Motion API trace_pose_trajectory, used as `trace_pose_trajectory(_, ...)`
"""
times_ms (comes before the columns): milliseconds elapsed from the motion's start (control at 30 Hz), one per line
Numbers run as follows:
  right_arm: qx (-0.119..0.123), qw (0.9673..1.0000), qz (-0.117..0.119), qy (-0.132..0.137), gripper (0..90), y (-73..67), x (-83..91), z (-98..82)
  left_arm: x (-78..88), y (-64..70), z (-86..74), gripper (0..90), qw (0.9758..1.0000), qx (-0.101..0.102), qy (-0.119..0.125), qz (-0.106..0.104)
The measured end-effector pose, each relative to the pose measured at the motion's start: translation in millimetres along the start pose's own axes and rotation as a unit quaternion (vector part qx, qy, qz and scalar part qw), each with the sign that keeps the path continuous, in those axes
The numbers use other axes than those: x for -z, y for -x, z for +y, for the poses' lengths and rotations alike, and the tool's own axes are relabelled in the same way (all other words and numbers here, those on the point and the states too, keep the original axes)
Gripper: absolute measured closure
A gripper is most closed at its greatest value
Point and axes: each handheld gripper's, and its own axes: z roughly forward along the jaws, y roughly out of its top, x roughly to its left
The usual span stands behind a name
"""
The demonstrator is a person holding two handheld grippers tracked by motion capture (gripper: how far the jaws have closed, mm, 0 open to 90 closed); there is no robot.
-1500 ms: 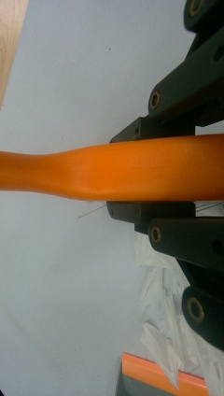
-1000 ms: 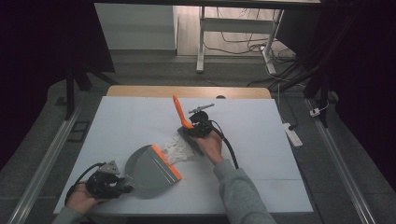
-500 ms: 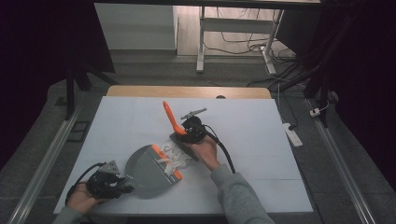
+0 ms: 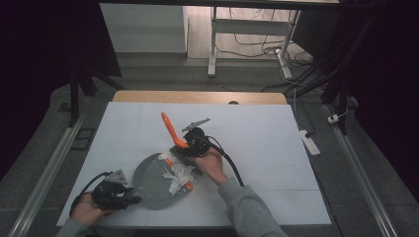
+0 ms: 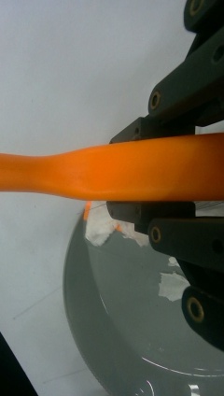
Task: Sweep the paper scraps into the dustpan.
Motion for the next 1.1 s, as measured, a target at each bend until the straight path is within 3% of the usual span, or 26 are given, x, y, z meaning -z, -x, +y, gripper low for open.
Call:
trace_pose_trajectory(333,0.042,0.9988,0.025,-0.010,70.3,-21.3,-0.7,2.8,-0.2,0.0,-0.1,61.8,1.0000,0.001,0.000,0.000)
trace_pose_trajectory(400,0.045,0.9986,0.027,0.001,70.4,-22.3,4.2,4.1,-0.2,0.0,-0.1,61.8,1.0000,0.001,0.000,0.000)
trace_pose_trajectory(567,0.031,0.9987,0.015,0.038,70.3,-12.3,24.0,8.5,-0.1,0.0,0.0,61.8,1.0000,0.000,0.000,0.001)
trace_pose_trajectory(800,0.004,0.9972,-0.019,0.072,70.3,10.8,47.9,8.0,-0.2,-0.1,0.1,61.8,1.0000,0.000,0.001,0.001)
trace_pose_trajectory(1100,-0.034,0.9956,-0.066,0.057,70.3,41.4,48.0,1.1,-0.3,0.3,0.4,61.8,1.0000,0.001,0.001,0.001)
